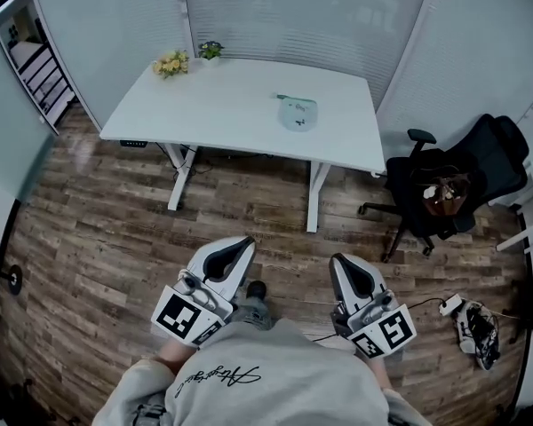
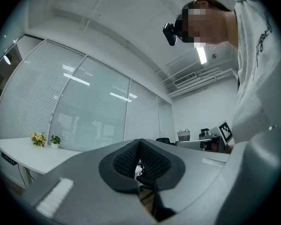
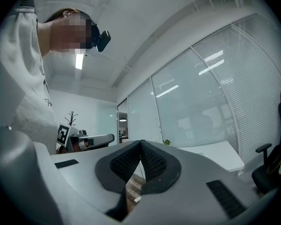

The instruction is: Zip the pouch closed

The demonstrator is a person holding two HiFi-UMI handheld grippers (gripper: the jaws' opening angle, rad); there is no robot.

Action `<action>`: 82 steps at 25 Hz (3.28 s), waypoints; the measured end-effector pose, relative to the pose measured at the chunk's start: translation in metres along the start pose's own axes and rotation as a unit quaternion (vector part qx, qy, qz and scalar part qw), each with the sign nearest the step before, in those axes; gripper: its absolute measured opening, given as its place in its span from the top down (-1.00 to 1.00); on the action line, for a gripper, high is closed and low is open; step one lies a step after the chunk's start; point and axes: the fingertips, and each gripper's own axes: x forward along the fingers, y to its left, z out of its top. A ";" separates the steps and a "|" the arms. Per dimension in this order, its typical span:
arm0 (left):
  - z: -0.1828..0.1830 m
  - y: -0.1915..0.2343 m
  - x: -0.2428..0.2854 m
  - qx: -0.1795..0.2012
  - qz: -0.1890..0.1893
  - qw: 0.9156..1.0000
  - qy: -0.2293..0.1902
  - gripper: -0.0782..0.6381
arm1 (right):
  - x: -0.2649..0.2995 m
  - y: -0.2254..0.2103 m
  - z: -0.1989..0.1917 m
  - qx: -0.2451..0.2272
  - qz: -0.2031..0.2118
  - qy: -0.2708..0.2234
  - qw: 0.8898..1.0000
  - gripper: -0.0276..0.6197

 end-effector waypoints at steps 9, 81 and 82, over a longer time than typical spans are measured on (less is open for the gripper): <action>0.000 0.090 0.059 -0.002 -0.014 1.000 -0.001 0.78 | 0.090 -0.052 0.004 0.007 -0.012 -0.006 1.000 0.91; -0.054 0.226 0.172 -0.042 -0.041 0.998 0.029 0.78 | 0.205 -0.164 -0.017 0.001 -0.069 0.003 0.998 0.91; -0.055 0.230 0.178 -0.041 -0.039 0.998 0.029 0.78 | 0.210 -0.170 -0.017 0.002 -0.067 0.003 0.998 0.91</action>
